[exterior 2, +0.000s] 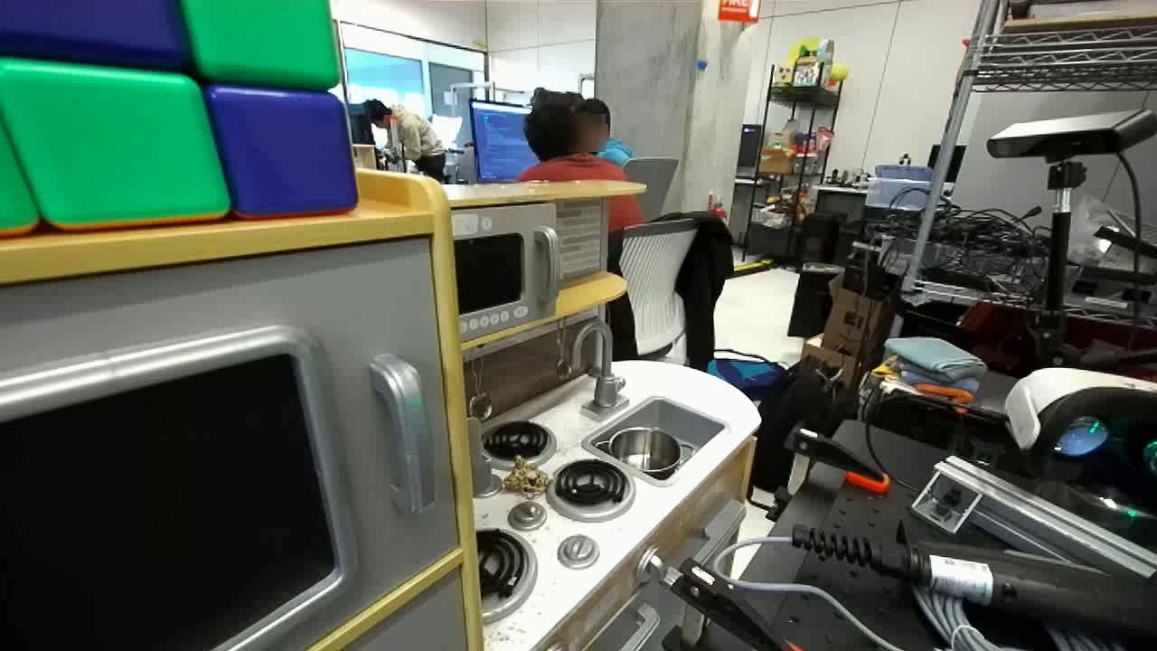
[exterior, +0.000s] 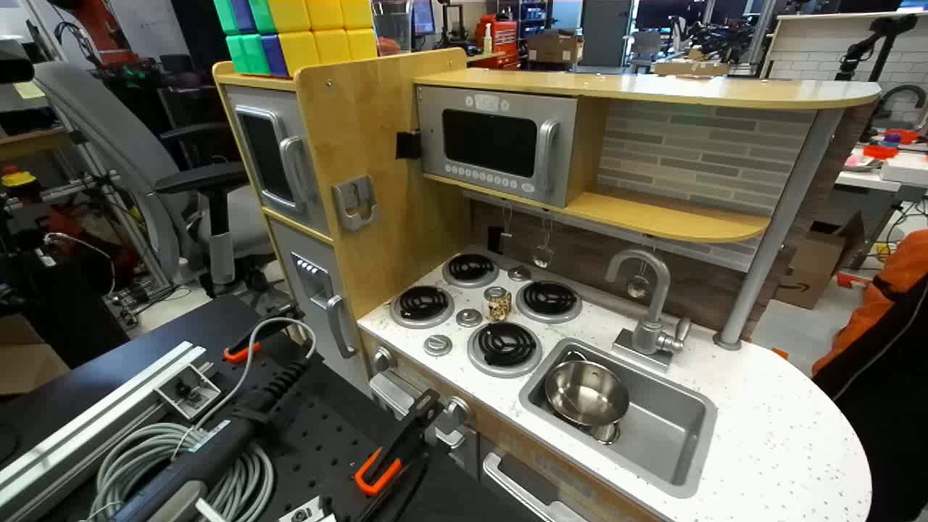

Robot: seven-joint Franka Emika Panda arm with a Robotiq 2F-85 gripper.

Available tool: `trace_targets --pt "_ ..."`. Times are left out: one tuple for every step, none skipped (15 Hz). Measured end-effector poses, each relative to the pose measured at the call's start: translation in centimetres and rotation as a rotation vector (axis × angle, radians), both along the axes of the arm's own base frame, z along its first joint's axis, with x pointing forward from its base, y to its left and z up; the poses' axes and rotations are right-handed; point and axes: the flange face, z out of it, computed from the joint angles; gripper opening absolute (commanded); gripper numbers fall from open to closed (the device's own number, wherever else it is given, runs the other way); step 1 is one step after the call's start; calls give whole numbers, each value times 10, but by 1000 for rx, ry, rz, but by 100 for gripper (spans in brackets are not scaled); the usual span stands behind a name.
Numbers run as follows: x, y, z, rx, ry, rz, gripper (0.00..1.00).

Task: Remove the plush toy from the top of the stove and put it inside the pot in the sink

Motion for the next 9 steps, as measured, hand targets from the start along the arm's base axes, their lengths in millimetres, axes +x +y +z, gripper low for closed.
trace_targets --pt "0 0 0 0 -1 0 100" --pt "0 0 1 0 -1 0 100" --pt "0 0 1 0 -1 0 100" --pt "0 0 1 0 -1 0 100" --pt "0 0 0 0 -1 0 100" --pt "1 -1 -1 0 3 -5 100" --pt "4 -3 -7 0 17 -32 100" --pt "10 -8 -16 -3 30 -71 100" --pt "18 -15 -29 -10 40 -121 100"
